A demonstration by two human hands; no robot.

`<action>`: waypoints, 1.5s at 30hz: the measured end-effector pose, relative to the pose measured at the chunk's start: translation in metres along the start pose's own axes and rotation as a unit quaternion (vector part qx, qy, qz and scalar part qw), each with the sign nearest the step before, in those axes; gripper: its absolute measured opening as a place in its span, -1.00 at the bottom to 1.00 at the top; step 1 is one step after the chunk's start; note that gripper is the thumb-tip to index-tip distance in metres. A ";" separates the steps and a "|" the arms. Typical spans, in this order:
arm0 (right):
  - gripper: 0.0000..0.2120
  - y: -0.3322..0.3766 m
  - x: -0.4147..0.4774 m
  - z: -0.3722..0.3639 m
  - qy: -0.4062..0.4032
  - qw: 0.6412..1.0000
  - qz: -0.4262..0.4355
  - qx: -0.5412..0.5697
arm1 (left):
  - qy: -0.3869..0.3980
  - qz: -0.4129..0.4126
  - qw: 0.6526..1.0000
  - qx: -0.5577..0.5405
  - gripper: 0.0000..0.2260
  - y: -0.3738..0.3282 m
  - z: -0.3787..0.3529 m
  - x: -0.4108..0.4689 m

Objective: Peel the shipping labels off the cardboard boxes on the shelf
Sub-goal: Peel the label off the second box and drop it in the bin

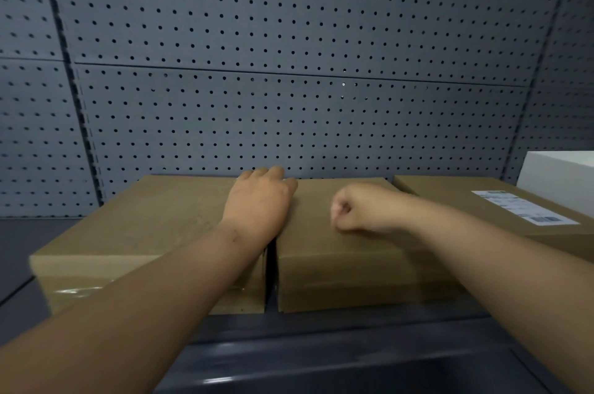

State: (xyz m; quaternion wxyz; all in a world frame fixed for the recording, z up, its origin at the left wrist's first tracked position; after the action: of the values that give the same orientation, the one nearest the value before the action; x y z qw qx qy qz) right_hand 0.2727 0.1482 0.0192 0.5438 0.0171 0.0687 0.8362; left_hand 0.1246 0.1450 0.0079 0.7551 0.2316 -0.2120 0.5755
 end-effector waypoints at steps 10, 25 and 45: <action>-0.87 -0.005 -0.014 -0.001 -0.046 0.997 -0.066 -0.014 | -0.002 -0.008 1.000 0.012 -0.85 -0.002 0.005 -0.003; -0.76 -0.001 -0.009 -0.007 -0.082 0.990 -0.091 -0.064 | 0.039 -0.062 0.997 0.036 -0.84 -0.009 0.006 0.000; -0.74 -0.255 -0.106 0.094 -0.262 0.915 -0.304 0.034 | -0.037 -0.180 0.983 -0.011 -0.94 -0.245 0.022 0.140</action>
State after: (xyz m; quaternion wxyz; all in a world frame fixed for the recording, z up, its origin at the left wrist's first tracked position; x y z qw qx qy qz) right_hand 0.5567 0.1624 0.0830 0.7693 0.2326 -0.0465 0.5932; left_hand 0.3948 0.1838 0.0814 0.8404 0.2786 -0.2009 0.4193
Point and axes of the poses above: each hand's wrist, its own x-axis towards the middle knuckle, its own z-axis out of the back of the hand, y = z × x, the point moved 4 cm from there along x, towards the middle knuckle, and after that the axes turned 8 degrees about -x, right-handed, at the moved point
